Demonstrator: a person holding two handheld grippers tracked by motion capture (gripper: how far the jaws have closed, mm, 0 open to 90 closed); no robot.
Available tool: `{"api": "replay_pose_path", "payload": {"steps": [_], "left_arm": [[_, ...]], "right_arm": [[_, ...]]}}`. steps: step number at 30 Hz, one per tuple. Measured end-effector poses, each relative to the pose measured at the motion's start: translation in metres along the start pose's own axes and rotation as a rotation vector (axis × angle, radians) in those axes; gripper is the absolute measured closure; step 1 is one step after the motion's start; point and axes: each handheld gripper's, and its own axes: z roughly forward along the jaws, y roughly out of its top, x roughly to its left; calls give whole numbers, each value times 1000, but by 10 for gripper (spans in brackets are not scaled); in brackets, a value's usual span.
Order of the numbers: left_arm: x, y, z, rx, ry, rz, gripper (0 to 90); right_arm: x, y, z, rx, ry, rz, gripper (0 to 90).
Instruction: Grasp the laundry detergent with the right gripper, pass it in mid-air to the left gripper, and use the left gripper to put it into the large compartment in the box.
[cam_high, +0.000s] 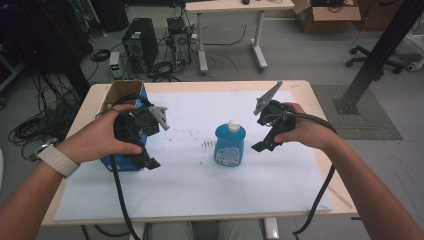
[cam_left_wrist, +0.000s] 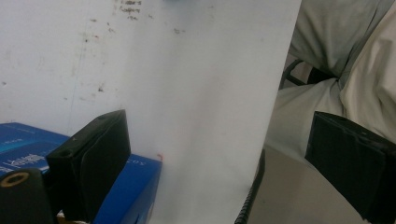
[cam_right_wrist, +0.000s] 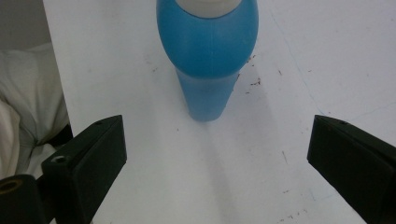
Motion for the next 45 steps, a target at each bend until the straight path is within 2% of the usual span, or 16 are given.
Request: {"api": "replay_pose_path", "payload": {"steps": [11, 26, 35, 45], "left_arm": [[1, -2, 1, 0, -3, -5, 69], [1, -1, 3, -4, -7, -5, 69], [2, -2, 4, -5, -8, -6, 69], [2, -1, 5, -6, -10, -1, 70]], "right_arm": [[-1, -7, 8, -63, 10, -6, 43], [-1, -12, 17, -108, 5, 1, 42], [-2, -20, 23, -174, 9, 13, 46], [-2, -26, 30, -201, 13, 17, 49]]}}
